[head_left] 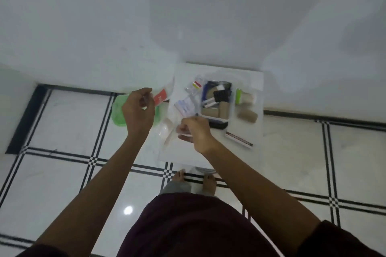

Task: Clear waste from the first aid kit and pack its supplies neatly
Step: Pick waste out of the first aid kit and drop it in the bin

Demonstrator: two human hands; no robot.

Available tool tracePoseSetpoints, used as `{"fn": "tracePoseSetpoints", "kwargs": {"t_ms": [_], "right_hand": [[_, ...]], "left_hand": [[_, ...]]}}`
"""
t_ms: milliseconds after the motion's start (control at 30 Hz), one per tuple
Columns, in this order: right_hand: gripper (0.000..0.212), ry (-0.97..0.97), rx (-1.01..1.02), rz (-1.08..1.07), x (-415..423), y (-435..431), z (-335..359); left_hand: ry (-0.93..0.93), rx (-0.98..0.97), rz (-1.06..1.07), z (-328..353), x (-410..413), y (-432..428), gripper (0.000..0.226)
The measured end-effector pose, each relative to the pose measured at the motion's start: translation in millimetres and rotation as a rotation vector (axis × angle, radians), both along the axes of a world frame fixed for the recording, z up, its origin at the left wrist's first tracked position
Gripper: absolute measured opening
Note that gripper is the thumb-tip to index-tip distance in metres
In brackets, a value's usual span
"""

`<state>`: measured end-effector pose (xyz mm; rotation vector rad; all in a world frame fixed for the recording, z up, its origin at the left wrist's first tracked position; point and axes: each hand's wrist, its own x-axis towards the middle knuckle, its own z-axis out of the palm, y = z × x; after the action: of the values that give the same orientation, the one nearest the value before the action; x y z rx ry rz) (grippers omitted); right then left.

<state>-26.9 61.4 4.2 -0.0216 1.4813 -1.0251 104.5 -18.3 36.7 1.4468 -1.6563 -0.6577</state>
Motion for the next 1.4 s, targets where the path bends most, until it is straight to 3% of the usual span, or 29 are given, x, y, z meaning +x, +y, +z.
{"fn": "tracePoseSetpoints", "kwargs": {"t_ms": [167, 400, 733, 933, 1000, 1067, 1167, 1267, 1400], "right_hand": [[0.011, -0.06, -0.004, 0.086, 42.7, -61.3, -2.2], [0.018, -0.124, 0.075, 0.074, 117.0, -165.5, -53.7], [0.014, -0.118, 0.321, -0.051, 224.8, -319.5, -273.0], [0.023, -0.018, 0.422, 0.031, 235.0, -371.5, -405.9], [0.023, 0.061, 0.457, 0.144, 230.4, -377.3, -436.5], [0.008, 0.146, 0.498, 0.294, 228.0, -375.1, -451.2], [0.036, 0.391, 0.53, 0.5, 221.0, -365.8, -440.6], [0.033, 0.73, 0.338, 0.878, 210.5, -357.6, -401.5], [0.03, 0.944, 0.106, 1.142, 193.8, -335.4, -335.8]], "left_hand": [[-0.177, -0.074, 0.038, -16.3, 67.4, -20.8, 0.017], [-0.361, -0.038, -0.173, -92.1, 147.5, -86.2, 0.018], [-0.44, 0.243, -0.355, -309.2, 246.6, -233.5, 0.021], [-0.525, 0.319, -0.513, -437.4, 264.3, -291.4, 0.023], [-0.54, 0.377, -0.554, -469.0, 265.8, -300.8, 0.026], [-0.566, 0.438, -0.579, -485.8, 264.3, -302.5, 0.03], [-0.582, 0.476, -0.632, -478.2, 258.5, -295.4, 0.029], [-0.592, 0.419, -0.588, -442.7, 247.5, -290.4, 0.026], [-0.582, 0.346, -0.556, -367.4, 227.2, -281.0, 0.025]]}}
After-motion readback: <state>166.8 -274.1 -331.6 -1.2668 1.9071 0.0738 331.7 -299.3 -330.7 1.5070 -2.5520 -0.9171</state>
